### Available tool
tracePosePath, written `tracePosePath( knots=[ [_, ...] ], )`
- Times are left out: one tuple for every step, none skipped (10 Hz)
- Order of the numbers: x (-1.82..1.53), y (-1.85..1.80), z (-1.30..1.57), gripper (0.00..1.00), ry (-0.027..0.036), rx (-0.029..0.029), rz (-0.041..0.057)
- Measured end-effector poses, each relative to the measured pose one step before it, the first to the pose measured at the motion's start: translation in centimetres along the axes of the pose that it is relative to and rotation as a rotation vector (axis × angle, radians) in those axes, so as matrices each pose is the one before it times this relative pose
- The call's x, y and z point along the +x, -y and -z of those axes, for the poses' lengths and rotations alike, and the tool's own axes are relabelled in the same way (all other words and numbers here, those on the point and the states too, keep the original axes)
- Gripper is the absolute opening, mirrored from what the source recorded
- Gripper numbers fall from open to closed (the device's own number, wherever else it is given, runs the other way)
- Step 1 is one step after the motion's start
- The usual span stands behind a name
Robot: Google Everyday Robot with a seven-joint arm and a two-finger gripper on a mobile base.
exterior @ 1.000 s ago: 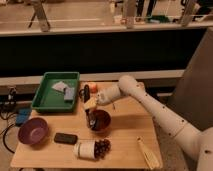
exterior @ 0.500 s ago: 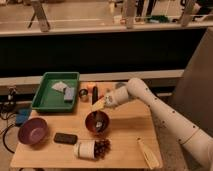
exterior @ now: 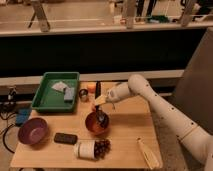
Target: Wipe red bowl with brush
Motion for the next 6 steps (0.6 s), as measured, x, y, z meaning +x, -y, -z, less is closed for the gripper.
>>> tracePosePath(
  knots=[
    [0.336,0.013,-0.524,0.08,0.00107,-0.00161,0.00699],
    [0.28,0.152,-0.521,0.08,0.0004,-0.00104,0.00828],
    [0.296,0.233,-0.555,0.08,0.00007,0.00043,0.00998],
    [0.235,0.257,-0.356,0.08,-0.00105,0.00232,0.00851],
    [0.147,0.281,-0.368,0.08,0.00086,0.00468,0.00651],
    [0.135,0.595,-0.54,0.08,0.00378,0.01416,0.00952]
  ],
)
